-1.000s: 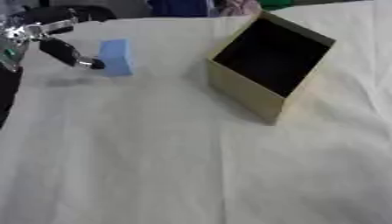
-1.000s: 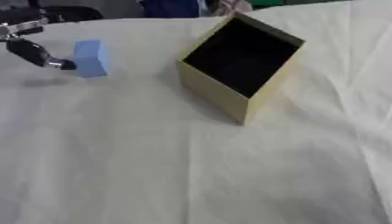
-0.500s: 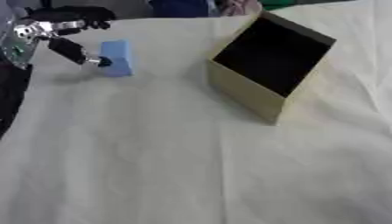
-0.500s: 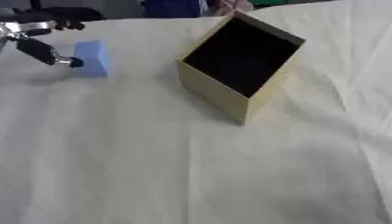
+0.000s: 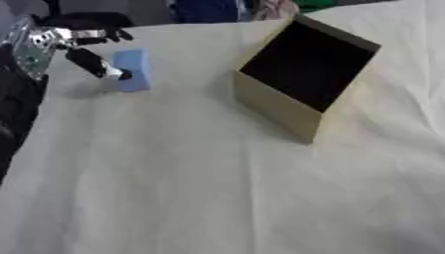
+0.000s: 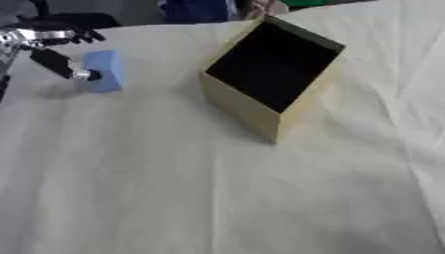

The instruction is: Pick up objects on the table and place them in the box.

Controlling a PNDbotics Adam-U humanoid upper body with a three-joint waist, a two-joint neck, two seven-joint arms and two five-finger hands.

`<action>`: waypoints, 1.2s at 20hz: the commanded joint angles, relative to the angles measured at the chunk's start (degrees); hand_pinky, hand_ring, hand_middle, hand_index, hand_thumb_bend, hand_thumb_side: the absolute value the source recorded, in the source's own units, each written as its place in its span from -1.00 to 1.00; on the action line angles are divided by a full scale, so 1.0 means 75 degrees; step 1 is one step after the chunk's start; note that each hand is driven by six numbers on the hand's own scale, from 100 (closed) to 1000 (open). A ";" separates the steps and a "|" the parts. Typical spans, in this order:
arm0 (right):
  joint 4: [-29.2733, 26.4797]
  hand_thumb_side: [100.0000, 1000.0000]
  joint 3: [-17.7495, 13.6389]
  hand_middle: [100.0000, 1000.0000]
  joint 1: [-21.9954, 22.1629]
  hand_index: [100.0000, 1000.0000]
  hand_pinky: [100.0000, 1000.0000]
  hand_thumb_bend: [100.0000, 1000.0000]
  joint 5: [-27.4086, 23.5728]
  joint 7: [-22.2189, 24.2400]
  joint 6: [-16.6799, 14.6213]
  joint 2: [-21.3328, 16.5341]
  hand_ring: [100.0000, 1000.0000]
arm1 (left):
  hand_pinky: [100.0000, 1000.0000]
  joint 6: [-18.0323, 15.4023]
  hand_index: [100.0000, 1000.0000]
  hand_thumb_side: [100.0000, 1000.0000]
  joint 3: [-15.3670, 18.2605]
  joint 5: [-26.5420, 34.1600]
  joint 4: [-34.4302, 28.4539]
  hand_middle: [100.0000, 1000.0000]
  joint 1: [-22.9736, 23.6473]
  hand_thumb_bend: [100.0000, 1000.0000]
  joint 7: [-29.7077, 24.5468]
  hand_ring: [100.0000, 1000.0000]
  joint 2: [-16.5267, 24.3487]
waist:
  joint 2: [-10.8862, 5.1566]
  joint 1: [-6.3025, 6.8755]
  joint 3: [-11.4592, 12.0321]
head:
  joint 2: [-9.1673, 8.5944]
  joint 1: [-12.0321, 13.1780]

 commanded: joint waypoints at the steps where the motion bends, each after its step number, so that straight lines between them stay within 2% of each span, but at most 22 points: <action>1: -0.0124 0.59 -0.0033 0.19 -0.0042 0.44 0.24 -1.00 -0.0020 -0.0013 0.0023 -0.0140 0.60 | 1.00 -0.0643 1.00 -0.22 0.0045 -0.0045 -0.0076 0.97 -0.0138 -0.13 -0.0595 1.00 0.0299 | -0.0113 -0.0002 -0.0031 | -0.0125 0.0075; 8: -0.0124 0.60 0.0001 0.19 -0.0129 0.44 0.24 -1.00 0.0049 -0.0008 0.0037 -0.0111 0.60 | 1.00 -0.0452 1.00 -0.26 0.0146 -0.0682 0.0011 0.95 -0.0079 -0.11 -0.0066 1.00 0.0413 | 0.0050 0.0104 -0.0199 | -0.0306 0.0165; 16: -0.0124 0.60 0.0048 0.19 -0.0176 0.44 0.24 -1.00 0.0135 0.0010 0.0071 -0.0053 0.61 | 1.00 -0.0456 0.99 -0.31 0.0131 -0.0868 0.0074 0.74 -0.0054 -0.21 0.0111 1.00 0.0451 | 0.0200 0.0143 -0.0262 | -0.0363 0.0247; 17: -0.0124 0.60 0.0052 0.19 -0.0174 0.44 0.24 -1.00 0.0143 0.0012 0.0078 -0.0044 0.61 | 1.00 -0.0471 0.97 -0.31 0.0130 -0.0871 0.0074 0.66 -0.0047 -0.31 0.0126 1.00 0.0453 | 0.0207 0.0144 -0.0260 | -0.0353 0.0243; 19: -0.0124 0.61 0.0057 0.19 -0.0171 0.44 0.24 -1.00 0.0156 0.0014 0.0092 -0.0029 0.61 | 1.00 -0.0483 0.93 -0.30 0.0136 -0.0853 0.0066 0.56 -0.0038 -0.40 0.0189 1.00 0.0452 | 0.0215 0.0142 -0.0256 | -0.0343 0.0233; 24: -0.0124 0.61 0.0051 0.18 -0.0139 0.44 0.24 -1.00 0.0156 0.0015 0.0136 -0.0018 0.61 | 1.00 -0.0537 0.82 -0.26 0.0141 -0.0472 -0.0004 0.50 -0.0081 -0.64 0.0217 0.94 0.0439 | 0.0181 0.0129 -0.0235 | -0.0264 0.0204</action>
